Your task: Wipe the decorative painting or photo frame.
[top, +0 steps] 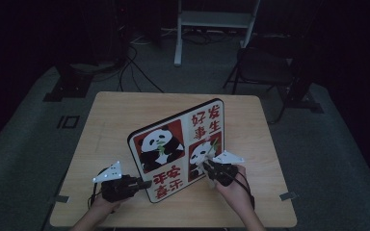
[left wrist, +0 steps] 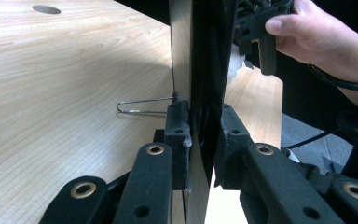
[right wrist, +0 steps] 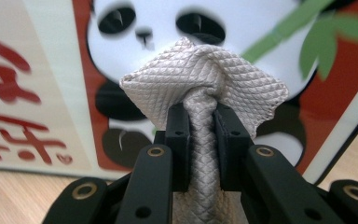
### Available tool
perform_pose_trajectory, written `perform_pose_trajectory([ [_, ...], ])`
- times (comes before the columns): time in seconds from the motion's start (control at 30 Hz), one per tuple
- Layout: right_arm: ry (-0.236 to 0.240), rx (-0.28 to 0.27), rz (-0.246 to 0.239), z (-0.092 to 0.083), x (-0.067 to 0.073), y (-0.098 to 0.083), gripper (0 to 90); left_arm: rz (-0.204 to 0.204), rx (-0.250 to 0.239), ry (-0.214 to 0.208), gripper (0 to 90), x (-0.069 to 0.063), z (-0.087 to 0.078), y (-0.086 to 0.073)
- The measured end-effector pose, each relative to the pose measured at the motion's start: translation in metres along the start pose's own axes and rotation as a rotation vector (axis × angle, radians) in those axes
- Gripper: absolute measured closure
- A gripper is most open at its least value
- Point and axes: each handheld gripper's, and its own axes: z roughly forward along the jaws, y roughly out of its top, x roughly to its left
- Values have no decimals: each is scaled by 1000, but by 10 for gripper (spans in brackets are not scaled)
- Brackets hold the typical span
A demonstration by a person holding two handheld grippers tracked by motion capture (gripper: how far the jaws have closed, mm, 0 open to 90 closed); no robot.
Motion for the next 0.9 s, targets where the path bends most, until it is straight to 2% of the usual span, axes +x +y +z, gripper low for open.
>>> perform_pose_trajectory([
  [0.53, 15, 111, 27, 17, -3, -27, 777, 1, -2, 2, 791, 0, 0, 0],
  [0.9, 20, 145, 36, 23, -4, -36, 777, 1, -4, 3, 791, 1, -1, 0],
])
